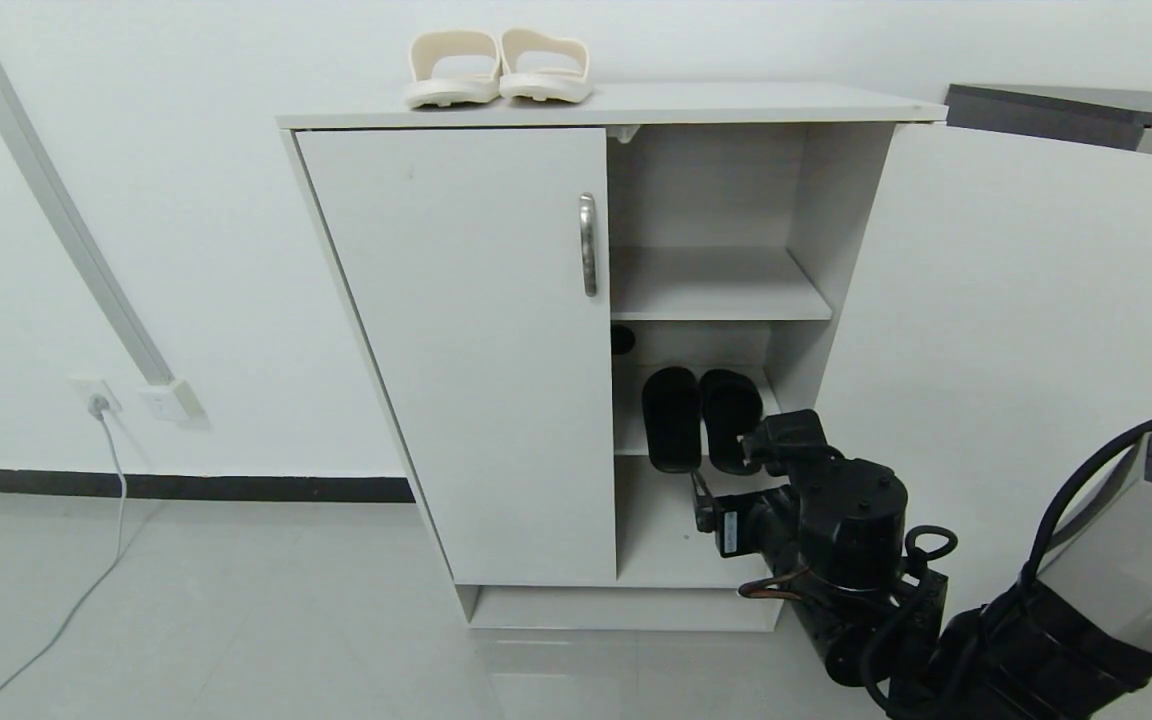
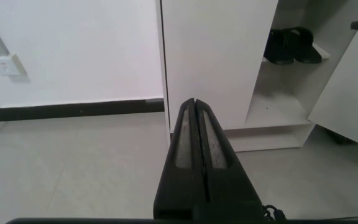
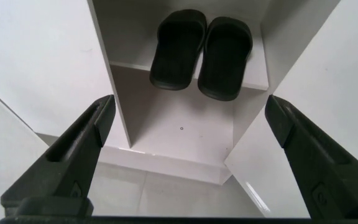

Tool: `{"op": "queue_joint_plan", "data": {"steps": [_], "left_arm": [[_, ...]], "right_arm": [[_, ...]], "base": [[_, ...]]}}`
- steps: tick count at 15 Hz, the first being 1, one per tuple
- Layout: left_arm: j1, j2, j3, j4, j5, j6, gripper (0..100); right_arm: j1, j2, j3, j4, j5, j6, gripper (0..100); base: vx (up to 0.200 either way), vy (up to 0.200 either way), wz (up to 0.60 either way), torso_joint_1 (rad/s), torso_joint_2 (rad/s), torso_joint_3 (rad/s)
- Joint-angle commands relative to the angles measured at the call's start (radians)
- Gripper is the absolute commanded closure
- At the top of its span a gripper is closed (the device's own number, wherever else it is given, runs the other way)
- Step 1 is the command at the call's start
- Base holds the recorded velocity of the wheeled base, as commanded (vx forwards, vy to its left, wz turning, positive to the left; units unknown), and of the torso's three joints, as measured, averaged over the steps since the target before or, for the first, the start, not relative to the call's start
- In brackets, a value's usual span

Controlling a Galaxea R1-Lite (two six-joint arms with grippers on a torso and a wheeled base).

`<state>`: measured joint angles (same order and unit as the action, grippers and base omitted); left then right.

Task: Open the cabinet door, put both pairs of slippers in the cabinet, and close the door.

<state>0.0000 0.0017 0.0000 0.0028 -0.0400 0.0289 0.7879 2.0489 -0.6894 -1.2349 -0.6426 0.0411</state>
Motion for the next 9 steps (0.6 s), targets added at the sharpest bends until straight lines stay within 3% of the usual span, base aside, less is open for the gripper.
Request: {"op": "queue_joint_plan", "data": {"steps": [1, 9], "left_arm": [[0.000, 0.001, 0.000, 0.000, 0.000, 0.000, 100], [0.000, 0.001, 0.000, 0.000, 0.000, -0.001, 100]], "right_arm": [[0.001, 0.002, 0.001, 0.000, 0.000, 0.000, 0], [-0.004, 0.005, 0.008, -0.043, 0.009, -0.021, 0]], "base": [[0.000, 0.200, 0.00, 0.002, 0.00, 0.007], [0.000, 0.200, 0.00, 0.002, 0.00, 0.002]]}}
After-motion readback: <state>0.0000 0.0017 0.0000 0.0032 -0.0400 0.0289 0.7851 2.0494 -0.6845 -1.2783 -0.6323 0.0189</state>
